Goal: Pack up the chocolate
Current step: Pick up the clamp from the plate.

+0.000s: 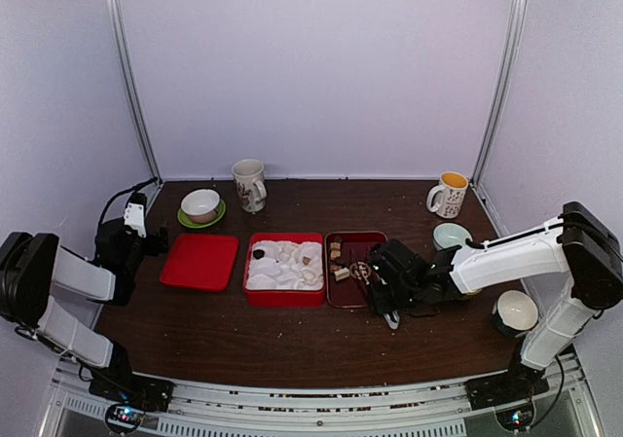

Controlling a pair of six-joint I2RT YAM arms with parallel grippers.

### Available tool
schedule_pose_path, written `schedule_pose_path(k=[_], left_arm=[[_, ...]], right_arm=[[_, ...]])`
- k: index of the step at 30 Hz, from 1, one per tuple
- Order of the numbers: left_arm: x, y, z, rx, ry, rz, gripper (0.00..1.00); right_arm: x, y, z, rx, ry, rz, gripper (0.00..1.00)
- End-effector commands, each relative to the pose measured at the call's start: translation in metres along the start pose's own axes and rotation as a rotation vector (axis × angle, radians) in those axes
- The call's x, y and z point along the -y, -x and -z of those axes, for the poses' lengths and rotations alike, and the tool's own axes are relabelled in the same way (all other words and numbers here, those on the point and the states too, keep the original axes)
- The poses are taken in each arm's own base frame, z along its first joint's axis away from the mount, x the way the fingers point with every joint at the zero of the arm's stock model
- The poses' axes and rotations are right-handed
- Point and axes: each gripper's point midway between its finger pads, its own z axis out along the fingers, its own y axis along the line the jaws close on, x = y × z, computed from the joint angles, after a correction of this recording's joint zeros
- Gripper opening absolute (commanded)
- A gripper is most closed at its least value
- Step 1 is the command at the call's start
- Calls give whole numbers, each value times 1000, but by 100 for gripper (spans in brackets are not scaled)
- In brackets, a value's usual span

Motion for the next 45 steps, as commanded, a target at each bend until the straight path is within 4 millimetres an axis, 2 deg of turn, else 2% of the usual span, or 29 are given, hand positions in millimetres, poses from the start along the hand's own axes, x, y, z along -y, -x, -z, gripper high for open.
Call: schedule_pose_path(k=[1, 4, 15, 20, 38, 45], left_arm=[[-8, 16, -2, 59, 26, 10, 98], [-8, 16, -3, 58, 27, 9, 98], [-8, 16, -3, 57, 27, 9, 98], [-8, 16, -3, 58, 27, 10, 98], [-7, 16, -3, 58, 26, 9, 98], [-8, 16, -3, 57, 27, 10, 98]], right_arm=[[1, -1, -4, 5, -14, -11, 54], [0, 1, -4, 7, -16, -5, 49], [1, -1, -11, -4, -40, 2, 47], [2, 2, -9, 9, -40, -3, 37], [8, 42, 48, 142, -22, -8, 32], [3, 45, 66, 118, 21, 60, 31]])
